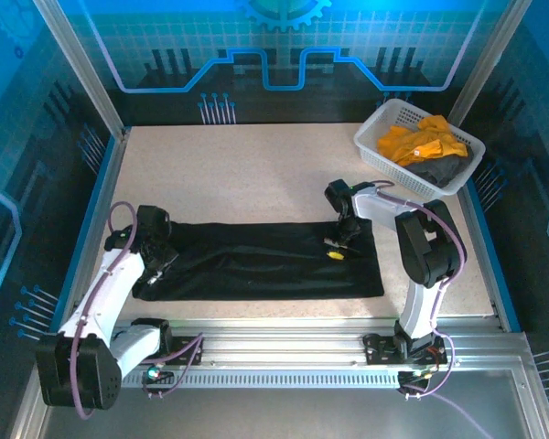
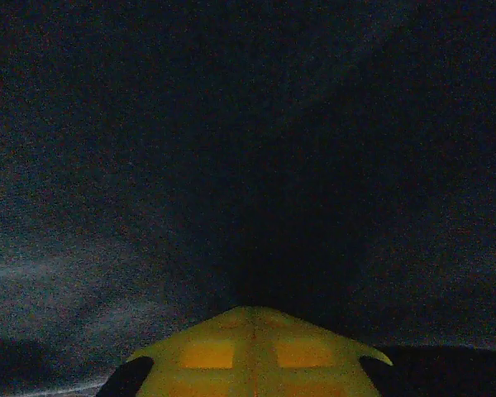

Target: Fold and stack the t-shirts

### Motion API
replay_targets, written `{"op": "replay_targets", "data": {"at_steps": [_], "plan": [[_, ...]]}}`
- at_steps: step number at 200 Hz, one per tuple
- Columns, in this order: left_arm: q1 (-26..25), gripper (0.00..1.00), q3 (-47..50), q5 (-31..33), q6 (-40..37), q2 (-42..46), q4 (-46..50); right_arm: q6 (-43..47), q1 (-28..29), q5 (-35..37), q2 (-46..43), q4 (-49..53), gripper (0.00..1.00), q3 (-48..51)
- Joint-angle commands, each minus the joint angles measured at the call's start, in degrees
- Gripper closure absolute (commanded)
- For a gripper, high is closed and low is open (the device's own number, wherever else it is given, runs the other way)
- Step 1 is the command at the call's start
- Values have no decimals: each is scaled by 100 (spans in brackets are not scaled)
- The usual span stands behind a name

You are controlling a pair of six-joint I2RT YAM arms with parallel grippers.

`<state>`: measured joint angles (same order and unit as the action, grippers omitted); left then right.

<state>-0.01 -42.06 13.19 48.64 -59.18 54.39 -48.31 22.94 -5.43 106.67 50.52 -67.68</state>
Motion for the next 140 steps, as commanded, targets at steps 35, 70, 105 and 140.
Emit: {"op": "replay_targets", "data": {"at_steps": [35, 70, 105, 140], "plan": [[-672, 100, -301, -27, 604, 216, 1437, 135, -4, 137, 140, -25, 93, 20], [-860, 100, -223, 450, 821, 292, 1600, 96, 8, 224, 71, 23, 93, -28], [-862, 84, -202, 303, 1012, -239, 1109, 110, 26, 308, -79, 94, 93, -82], [-795, 49, -562, 632, 748, -436, 977, 209, 44, 466, -438, 66, 92, -150]]}}
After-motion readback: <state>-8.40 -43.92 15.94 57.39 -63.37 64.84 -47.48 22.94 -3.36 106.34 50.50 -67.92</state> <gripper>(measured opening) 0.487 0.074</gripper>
